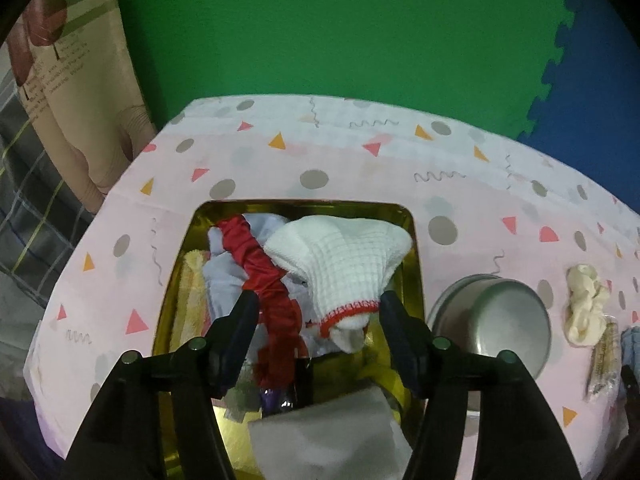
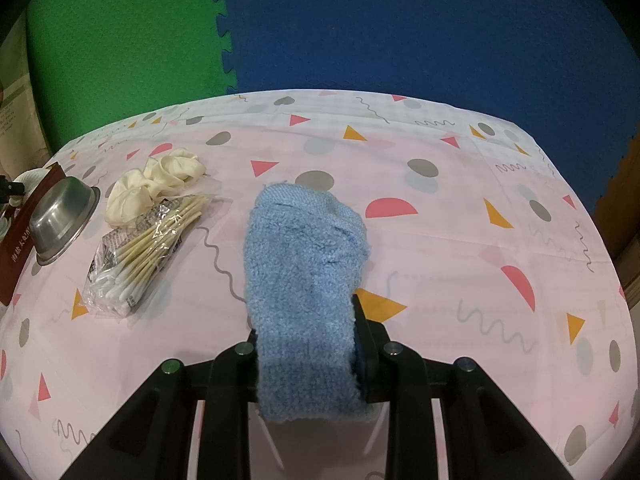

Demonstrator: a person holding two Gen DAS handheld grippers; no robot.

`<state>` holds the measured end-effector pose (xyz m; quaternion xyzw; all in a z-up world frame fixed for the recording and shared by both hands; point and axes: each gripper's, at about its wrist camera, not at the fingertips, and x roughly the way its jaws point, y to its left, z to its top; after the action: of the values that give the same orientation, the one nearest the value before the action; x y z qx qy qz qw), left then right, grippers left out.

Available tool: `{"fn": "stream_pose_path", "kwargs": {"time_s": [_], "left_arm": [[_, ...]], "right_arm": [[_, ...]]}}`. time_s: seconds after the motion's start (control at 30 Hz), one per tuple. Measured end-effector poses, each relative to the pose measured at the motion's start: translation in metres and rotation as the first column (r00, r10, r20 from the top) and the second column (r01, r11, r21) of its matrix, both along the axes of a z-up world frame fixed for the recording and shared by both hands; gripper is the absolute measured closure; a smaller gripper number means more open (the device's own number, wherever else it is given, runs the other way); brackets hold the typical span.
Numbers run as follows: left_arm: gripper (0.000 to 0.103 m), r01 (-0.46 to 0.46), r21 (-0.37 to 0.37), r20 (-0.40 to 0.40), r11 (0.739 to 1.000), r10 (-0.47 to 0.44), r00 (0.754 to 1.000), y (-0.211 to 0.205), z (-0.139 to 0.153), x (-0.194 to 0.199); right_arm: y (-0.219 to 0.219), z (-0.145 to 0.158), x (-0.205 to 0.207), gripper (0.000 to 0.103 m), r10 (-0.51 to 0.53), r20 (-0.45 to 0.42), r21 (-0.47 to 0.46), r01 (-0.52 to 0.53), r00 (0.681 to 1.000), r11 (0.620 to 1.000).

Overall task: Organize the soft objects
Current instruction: 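Carry the white knit sock into the tin tray and open the left gripper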

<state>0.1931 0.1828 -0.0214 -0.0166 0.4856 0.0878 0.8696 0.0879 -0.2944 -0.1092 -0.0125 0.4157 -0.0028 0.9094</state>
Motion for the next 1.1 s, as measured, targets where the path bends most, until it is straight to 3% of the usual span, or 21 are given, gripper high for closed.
{"fn": "stream_pose_path", "kwargs": {"time_s": [0.23, 0.33, 0.57, 1.1], "left_arm": [[0.037, 0.021, 0.009, 0.077, 1.000, -0.021, 0.997, -0.008, 0.022, -0.039], [0.035, 0.031, -0.025, 0.087, 0.999, -0.029, 0.996, -0.007, 0.021, -0.066], [0.034, -0.011, 0.002, 0.122, 1.000, 0.011, 0.992, 0.005, 0.014, -0.113], [0.029, -0.024, 0.082, 0.200, 0.996, 0.007, 0.980, 0.008, 0.005, -0.151]], "right_arm": [[0.000, 0.000, 0.000, 0.075, 0.000, 0.000, 0.001, 0.000, 1.000, 1.000], [0.000, 0.000, 0.000, 0.075, 0.000, 0.000, 0.004, 0.000, 1.000, 1.000], [0.001, 0.000, 0.000, 0.075, 0.000, 0.000, 0.003, 0.000, 1.000, 1.000], [0.006, 0.002, 0.000, 0.075, -0.002, -0.005, -0.039, 0.002, 1.000, 0.999]]}}
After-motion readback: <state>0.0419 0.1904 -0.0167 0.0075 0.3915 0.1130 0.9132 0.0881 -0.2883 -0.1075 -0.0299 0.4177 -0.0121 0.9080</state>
